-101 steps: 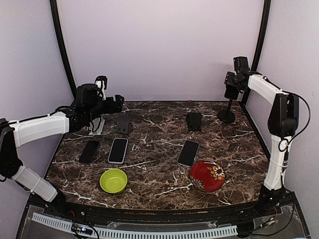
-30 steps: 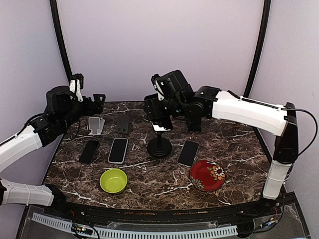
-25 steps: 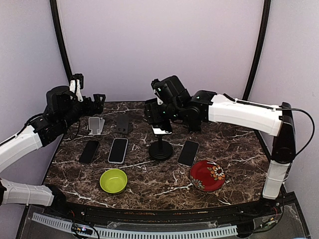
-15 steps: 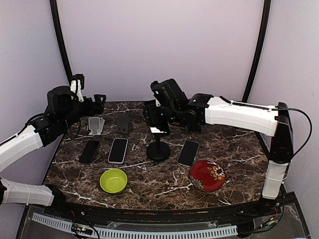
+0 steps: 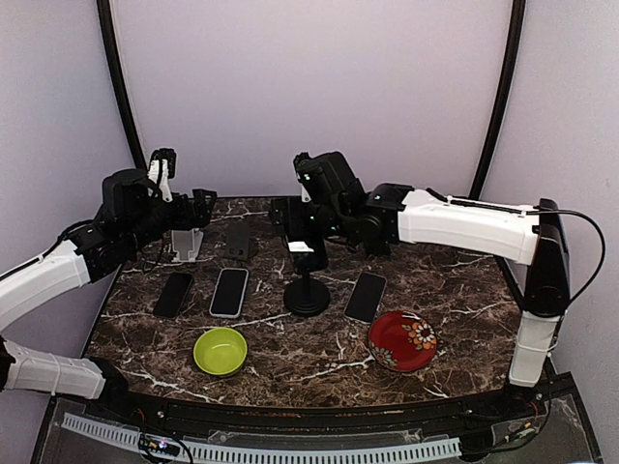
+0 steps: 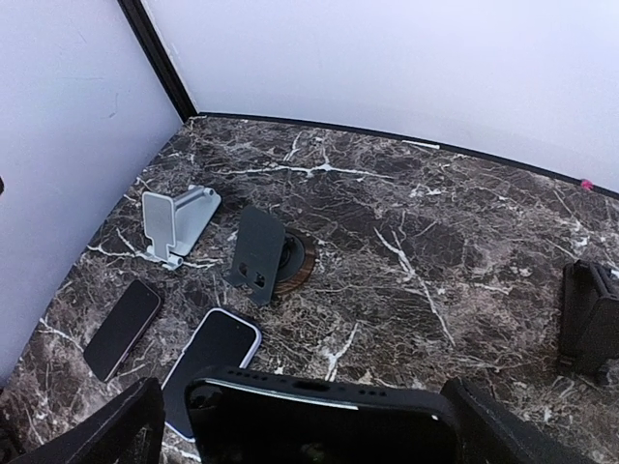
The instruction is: Remove the phone from the phone stand
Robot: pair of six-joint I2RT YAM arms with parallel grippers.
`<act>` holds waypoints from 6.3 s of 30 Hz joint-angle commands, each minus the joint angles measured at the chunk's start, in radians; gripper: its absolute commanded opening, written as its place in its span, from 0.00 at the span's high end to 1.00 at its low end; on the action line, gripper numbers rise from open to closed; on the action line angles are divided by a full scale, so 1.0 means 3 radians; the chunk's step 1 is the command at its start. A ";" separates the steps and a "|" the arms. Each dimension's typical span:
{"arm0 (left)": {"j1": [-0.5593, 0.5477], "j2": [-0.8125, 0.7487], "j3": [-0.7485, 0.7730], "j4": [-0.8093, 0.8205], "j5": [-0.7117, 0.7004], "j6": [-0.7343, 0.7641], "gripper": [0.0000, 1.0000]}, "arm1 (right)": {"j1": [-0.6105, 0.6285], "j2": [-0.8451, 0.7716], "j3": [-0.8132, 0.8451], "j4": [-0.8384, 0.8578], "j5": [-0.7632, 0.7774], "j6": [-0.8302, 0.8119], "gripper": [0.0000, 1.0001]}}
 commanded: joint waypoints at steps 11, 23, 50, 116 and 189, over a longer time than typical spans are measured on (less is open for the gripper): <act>-0.0229 -0.0037 -0.0049 -0.0223 0.0832 0.0422 0.01 | -0.0473 -0.0808 -0.0632 0.0670 -0.1291 0.0009 0.00; -0.0710 -0.0204 -0.0667 0.0135 0.1530 0.1643 0.05 | -0.1335 -0.1358 -0.1503 0.0884 -0.2948 -0.0154 0.09; -0.0509 0.0775 -0.0970 0.2377 0.1968 0.3216 0.15 | -0.1484 -0.0928 -0.2833 0.3305 -0.4309 0.0867 0.16; -0.0508 0.1780 -0.0259 0.2708 0.2521 0.3211 0.43 | -0.1196 0.0388 -0.2186 0.4946 -0.5008 0.1783 1.00; -0.0422 0.1973 -0.0520 0.3240 0.2140 0.3297 1.00 | -0.1065 0.0382 -0.2171 0.6267 -0.4804 0.2572 1.00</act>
